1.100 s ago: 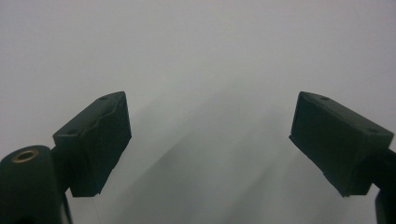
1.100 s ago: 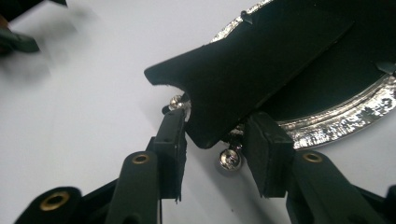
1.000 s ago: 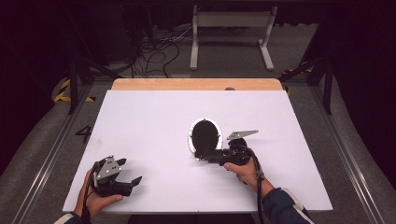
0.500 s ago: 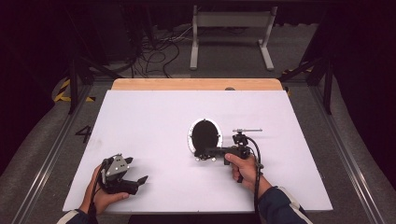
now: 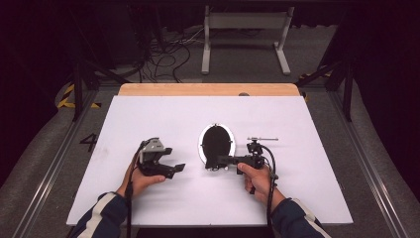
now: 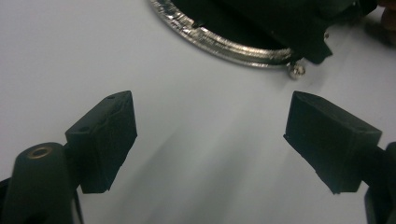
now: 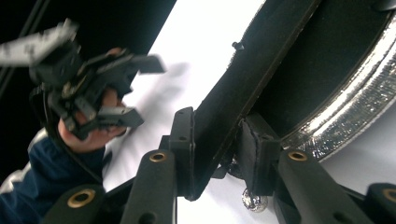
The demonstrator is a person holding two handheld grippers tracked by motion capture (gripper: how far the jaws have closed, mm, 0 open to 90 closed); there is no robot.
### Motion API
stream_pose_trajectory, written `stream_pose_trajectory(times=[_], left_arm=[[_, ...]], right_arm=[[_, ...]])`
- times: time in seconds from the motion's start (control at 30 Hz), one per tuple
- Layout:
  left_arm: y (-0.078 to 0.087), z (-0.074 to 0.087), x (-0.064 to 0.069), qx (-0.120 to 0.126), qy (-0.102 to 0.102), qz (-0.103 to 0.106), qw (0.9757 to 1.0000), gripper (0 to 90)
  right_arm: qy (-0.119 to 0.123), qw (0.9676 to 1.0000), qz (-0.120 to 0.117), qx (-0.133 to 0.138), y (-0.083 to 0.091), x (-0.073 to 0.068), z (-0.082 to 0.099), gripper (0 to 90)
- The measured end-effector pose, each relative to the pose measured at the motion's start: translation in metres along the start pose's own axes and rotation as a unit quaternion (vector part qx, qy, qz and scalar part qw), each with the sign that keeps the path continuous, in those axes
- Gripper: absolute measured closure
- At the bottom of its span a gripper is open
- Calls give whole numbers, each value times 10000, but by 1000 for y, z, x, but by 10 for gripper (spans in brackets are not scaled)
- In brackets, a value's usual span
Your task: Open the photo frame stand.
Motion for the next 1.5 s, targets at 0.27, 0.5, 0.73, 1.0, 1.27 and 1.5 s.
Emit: stream_pose_trajectory(times=[0.27, 0.5, 0.73, 1.0, 1.27, 1.5], left_arm=[[-46, -18, -12, -10, 484, 661, 9966, 138], [-56, -30, -12, -57, 455, 844, 9954, 136], [-62, -41, -6, 9, 311, 1181, 9925, 152], [-47, -46, -7, 364, 109, 1011, 9942, 454], [-43, -47, -1, 329, -17, 936, 9951, 545], [-45, -46, 5, 284, -60, 972, 9948, 557]], right_arm=[[701, 9974, 97, -111, 0, -5, 1, 719], [1238, 9920, 188, -160, 0, -10, 3, 720], [1386, 9901, 123, -211, 0, -10, 1, 724], [1520, 9873, 360, -279, 1, -7, 2, 720], [1510, 9871, 439, -292, 1, -7, 3, 725], [1556, 9859, 540, -277, 2, -8, 4, 730]])
Point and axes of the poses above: each handheld gripper's, and its own axes: y roughly backward along the jaws, z roughly out of its underside, x roughly to its right, the point moved 6 cm from there along -y, roughly forward along the jaws, and after that the axes turned 8 degrees about -y, right-handed, at the moved point
